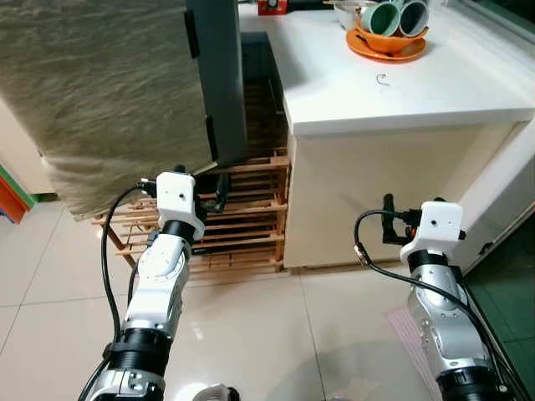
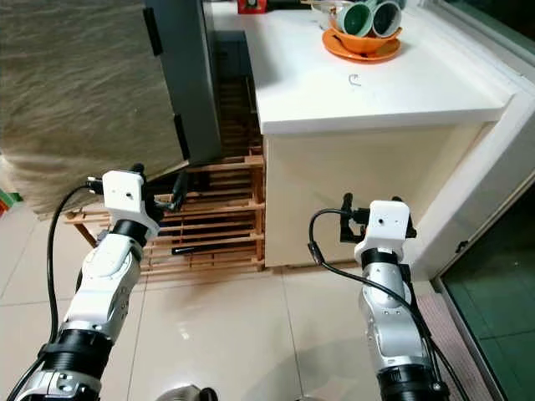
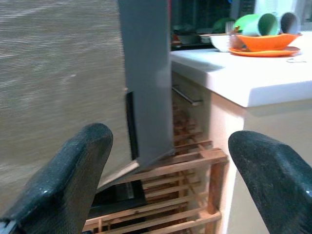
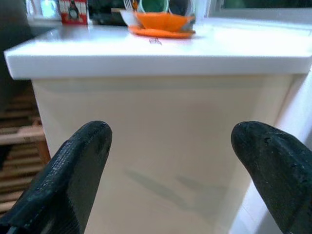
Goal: Restocking fridge
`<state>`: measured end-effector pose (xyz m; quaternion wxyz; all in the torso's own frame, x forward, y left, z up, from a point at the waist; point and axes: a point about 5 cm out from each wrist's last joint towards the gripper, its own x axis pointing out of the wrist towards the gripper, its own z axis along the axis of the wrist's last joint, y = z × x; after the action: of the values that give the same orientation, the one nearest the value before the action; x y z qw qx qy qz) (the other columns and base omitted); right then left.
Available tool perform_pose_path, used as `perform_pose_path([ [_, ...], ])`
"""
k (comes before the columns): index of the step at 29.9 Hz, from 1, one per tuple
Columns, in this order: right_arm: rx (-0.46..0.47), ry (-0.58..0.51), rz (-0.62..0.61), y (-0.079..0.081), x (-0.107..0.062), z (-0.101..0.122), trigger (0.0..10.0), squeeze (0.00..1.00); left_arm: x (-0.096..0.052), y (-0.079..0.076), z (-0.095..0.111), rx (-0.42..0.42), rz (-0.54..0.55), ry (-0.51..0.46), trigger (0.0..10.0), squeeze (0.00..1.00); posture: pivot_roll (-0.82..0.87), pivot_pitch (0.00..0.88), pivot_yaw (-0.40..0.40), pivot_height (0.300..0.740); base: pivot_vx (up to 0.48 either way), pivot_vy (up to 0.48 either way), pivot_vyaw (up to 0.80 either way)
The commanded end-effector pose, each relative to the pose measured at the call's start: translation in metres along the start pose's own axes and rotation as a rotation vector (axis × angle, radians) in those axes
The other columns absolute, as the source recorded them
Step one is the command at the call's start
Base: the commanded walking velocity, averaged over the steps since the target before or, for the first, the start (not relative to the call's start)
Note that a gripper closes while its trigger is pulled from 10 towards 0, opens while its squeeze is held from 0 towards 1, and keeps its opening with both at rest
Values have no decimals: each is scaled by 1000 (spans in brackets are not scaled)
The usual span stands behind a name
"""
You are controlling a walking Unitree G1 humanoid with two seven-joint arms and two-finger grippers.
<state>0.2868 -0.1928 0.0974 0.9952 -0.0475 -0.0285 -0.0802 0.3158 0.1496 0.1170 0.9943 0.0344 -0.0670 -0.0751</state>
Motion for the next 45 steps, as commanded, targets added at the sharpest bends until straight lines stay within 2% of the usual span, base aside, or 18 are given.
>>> perform_pose_path([
  [1, 16, -11, 10, 2, 4, 3, 10000, 0, 5, -5, 3, 8, -13, 7, 10000, 0, -71, 0, 18, 740, 0, 0, 0],
  [5, 20, -22, 13, 4, 6, 3, 10000, 0, 7, -6, 4, 5, -11, 36, 10000, 0, -77, 0, 19, 740, 0, 83, 0],
  [12, 10, 4, 25, 4, 3, -3, 10000, 0, 12, -8, 2, 11, -6, 64, 10000, 0, -89, 0, 28, 740, 0, 480, 0],
  [24, 13, 6, 59, 9, 5, -5, 10000, 0, 17, -5, 5, 21, 14, 63, 10000, 0, -84, 0, 29, 740, 0, 474, 0],
  [28, 10, 12, 90, 14, 5, -6, 10000, 0, 14, -14, 7, 23, -41, 43, 10000, 0, -80, 0, 30, 740, 0, 0, 667],
  [31, 16, 3, 120, 19, 6, -5, 10000, 0, 15, -18, 7, 44, -42, 43, 10000, 0, -78, 0, 32, 740, 0, 0, 592],
  [37, 15, -5, 134, 22, 7, -4, 10000, 0, 17, -20, 9, 67, -33, 36, 10000, 0, -76, 0, 33, 740, 0, 0, 497],
  [45, 31, 13, 138, 24, 9, -5, 10000, 0, 24, -17, 12, 21, -4, 44, 10000, 0, -80, 0, 40, 740, 0, 0, 174],
])
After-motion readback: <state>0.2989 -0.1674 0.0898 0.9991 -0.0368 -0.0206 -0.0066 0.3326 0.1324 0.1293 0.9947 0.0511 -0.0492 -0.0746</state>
